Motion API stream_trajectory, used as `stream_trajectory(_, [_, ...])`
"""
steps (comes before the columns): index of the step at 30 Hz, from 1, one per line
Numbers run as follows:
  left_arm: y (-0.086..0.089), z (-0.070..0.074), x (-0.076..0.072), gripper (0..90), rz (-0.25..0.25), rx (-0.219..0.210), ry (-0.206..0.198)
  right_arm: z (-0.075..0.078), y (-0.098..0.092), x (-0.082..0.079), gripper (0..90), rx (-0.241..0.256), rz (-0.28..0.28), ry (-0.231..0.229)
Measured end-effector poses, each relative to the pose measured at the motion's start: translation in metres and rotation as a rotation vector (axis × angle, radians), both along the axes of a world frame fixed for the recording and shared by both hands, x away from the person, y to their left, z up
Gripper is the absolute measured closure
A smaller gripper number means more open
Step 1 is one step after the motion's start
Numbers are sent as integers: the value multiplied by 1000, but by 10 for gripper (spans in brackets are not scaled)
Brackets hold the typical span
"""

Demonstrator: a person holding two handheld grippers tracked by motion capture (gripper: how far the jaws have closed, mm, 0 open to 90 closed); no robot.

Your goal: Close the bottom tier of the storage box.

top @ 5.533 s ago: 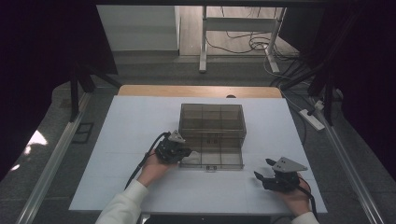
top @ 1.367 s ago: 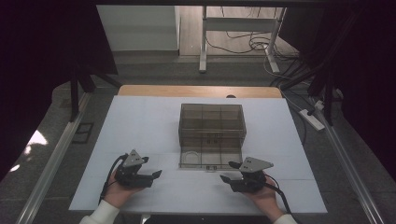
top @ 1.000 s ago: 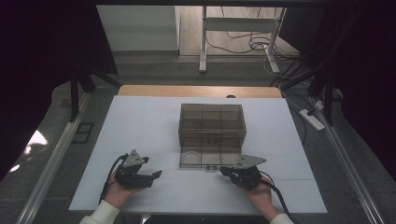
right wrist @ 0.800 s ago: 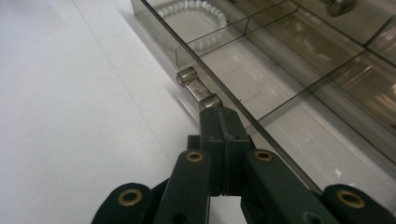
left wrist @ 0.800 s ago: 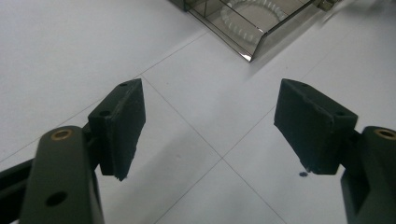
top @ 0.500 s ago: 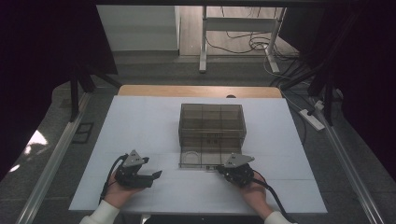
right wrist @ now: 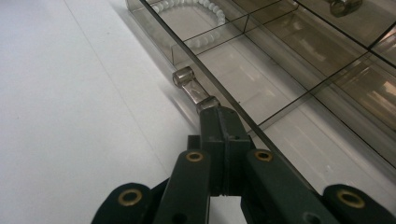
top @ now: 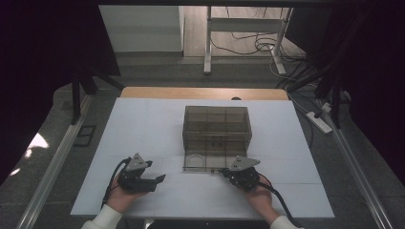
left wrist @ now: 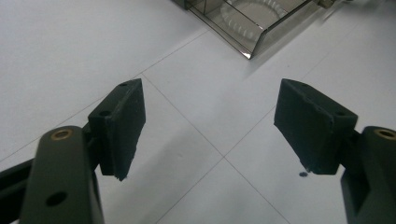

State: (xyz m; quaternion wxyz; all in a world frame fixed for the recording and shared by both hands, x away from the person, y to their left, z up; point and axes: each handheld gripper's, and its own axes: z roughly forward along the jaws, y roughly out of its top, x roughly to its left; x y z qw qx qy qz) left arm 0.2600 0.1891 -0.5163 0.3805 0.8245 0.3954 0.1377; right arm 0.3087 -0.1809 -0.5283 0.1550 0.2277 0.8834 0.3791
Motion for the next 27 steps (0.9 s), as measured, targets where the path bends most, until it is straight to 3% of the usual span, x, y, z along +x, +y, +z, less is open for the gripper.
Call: stream_trajectory(27, [2,0,0,257,-1,2,-4,-1,4,12,893,-2,-28,-16])
